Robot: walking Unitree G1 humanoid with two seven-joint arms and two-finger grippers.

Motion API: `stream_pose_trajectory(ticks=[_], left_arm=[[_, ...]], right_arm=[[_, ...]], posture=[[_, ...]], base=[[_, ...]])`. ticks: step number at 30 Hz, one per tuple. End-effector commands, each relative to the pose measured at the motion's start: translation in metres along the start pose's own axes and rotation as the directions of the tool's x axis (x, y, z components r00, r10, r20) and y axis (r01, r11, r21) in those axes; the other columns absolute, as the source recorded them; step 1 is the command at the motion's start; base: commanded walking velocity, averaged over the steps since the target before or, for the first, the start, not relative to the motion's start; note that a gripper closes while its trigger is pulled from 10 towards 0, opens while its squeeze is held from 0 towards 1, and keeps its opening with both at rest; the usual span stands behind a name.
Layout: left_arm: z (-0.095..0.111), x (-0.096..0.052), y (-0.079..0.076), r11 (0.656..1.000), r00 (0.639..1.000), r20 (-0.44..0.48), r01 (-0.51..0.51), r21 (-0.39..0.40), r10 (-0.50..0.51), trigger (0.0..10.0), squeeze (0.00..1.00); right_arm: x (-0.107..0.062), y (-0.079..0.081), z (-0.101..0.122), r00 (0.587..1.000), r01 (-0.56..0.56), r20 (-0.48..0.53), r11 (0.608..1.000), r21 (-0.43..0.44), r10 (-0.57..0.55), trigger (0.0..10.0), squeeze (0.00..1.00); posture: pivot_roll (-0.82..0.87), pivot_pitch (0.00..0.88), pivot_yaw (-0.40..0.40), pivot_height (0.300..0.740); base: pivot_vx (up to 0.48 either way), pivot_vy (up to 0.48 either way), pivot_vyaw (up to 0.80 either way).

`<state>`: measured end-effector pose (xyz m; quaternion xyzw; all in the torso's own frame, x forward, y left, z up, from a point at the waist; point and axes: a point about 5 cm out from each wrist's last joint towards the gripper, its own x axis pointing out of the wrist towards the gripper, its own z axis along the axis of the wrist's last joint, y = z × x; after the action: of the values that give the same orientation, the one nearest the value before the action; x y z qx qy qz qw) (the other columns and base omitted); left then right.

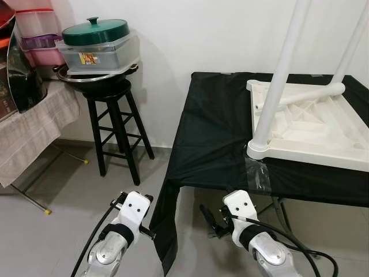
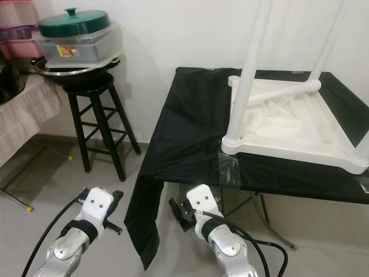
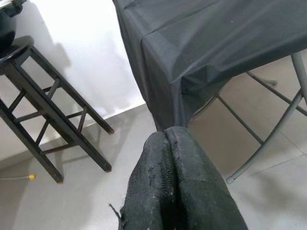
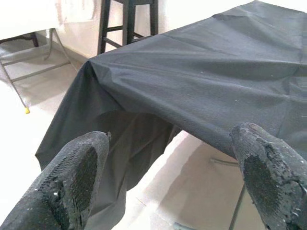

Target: Building children table

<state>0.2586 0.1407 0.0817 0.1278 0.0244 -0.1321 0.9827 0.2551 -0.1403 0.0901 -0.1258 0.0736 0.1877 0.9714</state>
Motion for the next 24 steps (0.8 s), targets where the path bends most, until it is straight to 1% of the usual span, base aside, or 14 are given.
stream_pose_trajectory(ticks=[1,14,19,22,24], left_arm=[[-0.0054,-0.0023,0.0019,1.0,0.999,-0.029,-0.018,-0.016,0.018,10.0,0.0],[-0.0052,-0.0014,0.0032,1.0,0.999,-0.028,-0.021,-0.016,0.02,10.0,0.0],[-0.0046,0.0003,0.0014,1.0,1.0,-0.028,-0.009,0.006,0.009,10.0,0.0],[-0.0037,0.0014,-0.0003,0.999,1.0,-0.026,0.003,0.042,-0.002,10.0,0.0],[-0.0037,0.0014,-0.0003,0.999,1.0,-0.026,0.003,0.042,-0.002,10.0,0.0]], right_arm=[[-0.0007,-0.0002,-0.0023,1.0,0.013,-0.005,1.0,0.022,-0.013,10.0,0.0],[-0.0004,-0.0021,-0.0007,1.0,0.026,0.008,0.999,0.039,-0.026,10.0,0.0],[0.0005,-0.0037,-0.0011,1.0,0.023,0.004,0.999,0.042,-0.024,10.0,0.0],[0.0013,-0.004,-0.0014,1.0,0.016,-0.001,0.999,0.04,-0.016,10.0,0.0],[0.0013,-0.004,-0.0014,1.0,0.016,-0.001,0.999,0.04,-0.016,10.0,0.0]], posture=[[-0.02,0.0,0.022,0.74],[-0.02,0.0,0.023,0.74],[-0.03,0.0,0.024,0.74],[-0.02,0.0,0.024,0.74],[-0.02,0.0,0.024,0.74]], base=[[0.0,0.0,0.0],[0.0,0.0,0.0],[0.0,0.0,0.0],[0.0,0.0,0.0],[0.0,0.0,0.0]])
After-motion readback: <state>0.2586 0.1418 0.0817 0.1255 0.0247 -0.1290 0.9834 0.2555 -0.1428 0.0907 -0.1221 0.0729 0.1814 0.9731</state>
